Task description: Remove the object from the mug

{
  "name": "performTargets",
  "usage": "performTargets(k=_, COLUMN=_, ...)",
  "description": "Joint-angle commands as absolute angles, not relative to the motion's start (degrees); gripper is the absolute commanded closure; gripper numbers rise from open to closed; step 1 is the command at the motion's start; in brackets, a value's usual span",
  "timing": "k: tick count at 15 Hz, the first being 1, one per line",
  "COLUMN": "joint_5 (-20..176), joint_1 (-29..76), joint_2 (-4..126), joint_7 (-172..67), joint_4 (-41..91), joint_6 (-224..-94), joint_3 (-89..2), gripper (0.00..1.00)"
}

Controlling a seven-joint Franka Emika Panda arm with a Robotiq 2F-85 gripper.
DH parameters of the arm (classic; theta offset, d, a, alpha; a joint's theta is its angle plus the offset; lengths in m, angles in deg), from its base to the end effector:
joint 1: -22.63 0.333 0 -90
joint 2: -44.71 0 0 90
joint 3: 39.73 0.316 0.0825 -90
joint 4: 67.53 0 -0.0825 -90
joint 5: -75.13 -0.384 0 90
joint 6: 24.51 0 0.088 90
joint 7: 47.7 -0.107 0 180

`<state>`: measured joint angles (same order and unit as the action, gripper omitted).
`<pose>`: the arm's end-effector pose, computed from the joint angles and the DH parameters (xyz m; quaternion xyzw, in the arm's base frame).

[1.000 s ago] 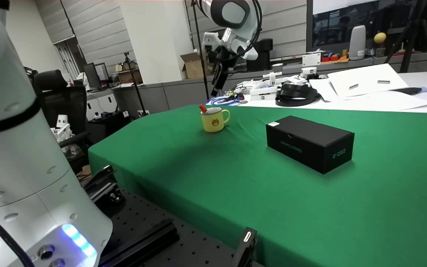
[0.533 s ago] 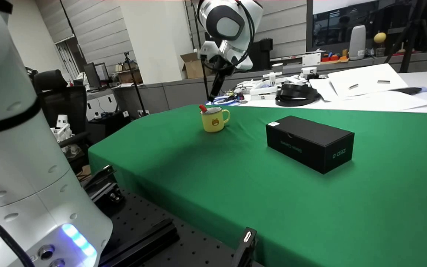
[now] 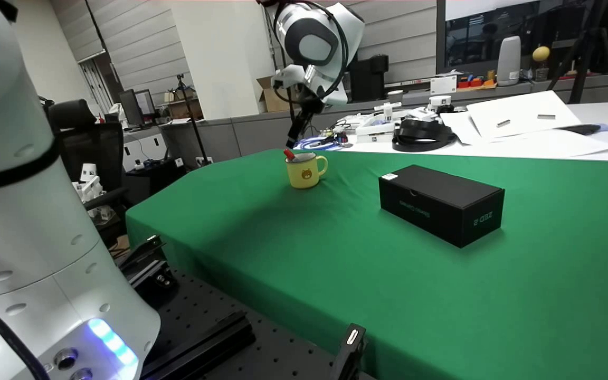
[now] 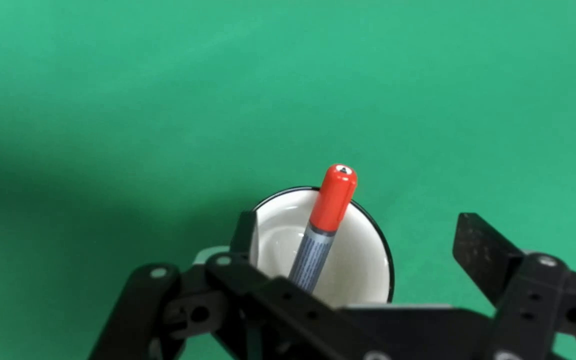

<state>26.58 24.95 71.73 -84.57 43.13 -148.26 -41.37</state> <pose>0.6058 0.0378 0.2324 -0.7794 0.5360 0.2017 0.2542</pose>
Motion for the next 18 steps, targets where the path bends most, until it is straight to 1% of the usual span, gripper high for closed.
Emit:
performTargets(k=1, joint_5=24.6, joint_1=25.5, joint_2=72.1, joint_7=-89.1, joint_4=43.5, joint_6=-148.8, joint_3=-40.8, gripper=0.0)
performTargets(k=17, joint_5=19.6, joint_1=26.5, joint_2=74.2, joint_7=-94.8, joint_4=44.9, joint_6=-152.7, joint_3=-39.9, gripper=0.0)
performTargets(k=18, joint_5=19.7, joint_1=26.5, joint_2=74.2, joint_7=-94.2, joint_4=45.0, joint_6=-152.6, joint_3=-39.7, gripper=0.12)
